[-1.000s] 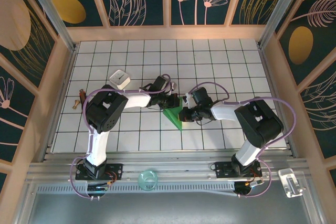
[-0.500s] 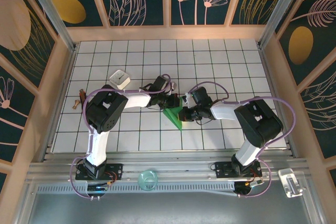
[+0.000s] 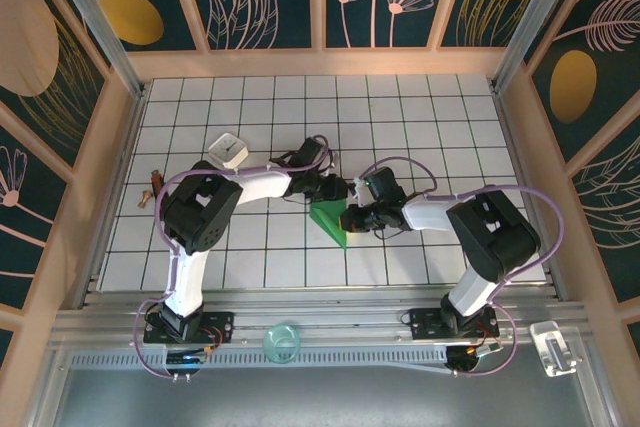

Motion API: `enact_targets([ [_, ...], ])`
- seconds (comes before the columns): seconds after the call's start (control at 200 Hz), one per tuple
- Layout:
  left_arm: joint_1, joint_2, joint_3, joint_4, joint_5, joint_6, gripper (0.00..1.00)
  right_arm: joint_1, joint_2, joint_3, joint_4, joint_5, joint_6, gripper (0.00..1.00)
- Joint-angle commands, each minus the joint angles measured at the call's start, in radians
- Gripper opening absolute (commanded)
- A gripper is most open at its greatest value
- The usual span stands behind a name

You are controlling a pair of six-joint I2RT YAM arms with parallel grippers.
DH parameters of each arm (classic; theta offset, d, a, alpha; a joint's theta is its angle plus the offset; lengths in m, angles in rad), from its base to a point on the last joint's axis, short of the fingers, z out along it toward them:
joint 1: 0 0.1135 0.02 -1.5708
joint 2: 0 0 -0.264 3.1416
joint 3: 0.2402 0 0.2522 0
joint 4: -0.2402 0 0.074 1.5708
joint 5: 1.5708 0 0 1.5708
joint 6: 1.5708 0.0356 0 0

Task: Fold a paper plane with a square sheet of paper (pick it up from the middle)
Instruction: Perform the third fold on the triangle at the bottom-center of the table.

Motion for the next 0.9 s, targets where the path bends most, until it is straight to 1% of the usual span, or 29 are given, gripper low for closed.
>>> enact_targets([
  [0.0,0.004,-0.079,0.032,-0.076,-0.085,0.013,0.35,0.007,0.024,-0.046,-0.086,0.081,-0.001,0.0],
  [0.085,0.006,-0.16,-0.027,-0.065,-0.164,-0.011,0.35,0.006,0.027,-0.042,-0.085,0.08,0.0,0.0],
  [0.15,0.006,-0.245,-0.114,-0.029,-0.197,-0.054,0.31,0.006,0.029,-0.04,-0.083,0.08,0.0,0.0],
  [0.205,0.004,-0.322,-0.205,0.033,-0.181,-0.11,0.2,0.007,0.033,-0.039,-0.084,0.081,0.0,0.0],
  [0.26,0.003,-0.394,-0.3,0.112,-0.125,-0.179,0.09,0.007,0.037,-0.038,-0.085,0.08,-0.002,0.0],
  [0.33,-0.016,-0.455,-0.416,0.189,-0.088,-0.243,0.0,0.006,0.039,-0.037,-0.086,0.082,-0.003,0.0],
  [0.4,-0.062,-0.486,-0.483,0.24,-0.078,-0.281,0.0,0.006,0.04,-0.036,-0.086,0.086,-0.004,0.0],
  [0.47,-0.114,-0.486,-0.525,0.292,-0.063,-0.312,0.0,0.007,0.041,-0.032,-0.085,0.082,-0.006,0.0],
  [0.575,-0.134,-0.473,-0.589,0.38,-0.052,-0.359,0.0,0.007,0.039,-0.019,-0.083,0.071,-0.007,0.0],
  [0.681,-0.108,-0.48,-0.587,0.387,-0.066,-0.348,0.0,0.01,0.031,-0.017,-0.089,0.073,-0.012,0.0],
  [0.801,-0.034,-0.478,-0.57,0.419,-0.031,-0.349,0.0,0.009,0.028,-0.017,-0.09,0.071,-0.013,0.0],
  [0.896,0.011,-0.413,-0.479,0.345,-0.029,-0.283,0.0,0.01,0.028,-0.017,-0.089,0.072,-0.015,0.0],
])
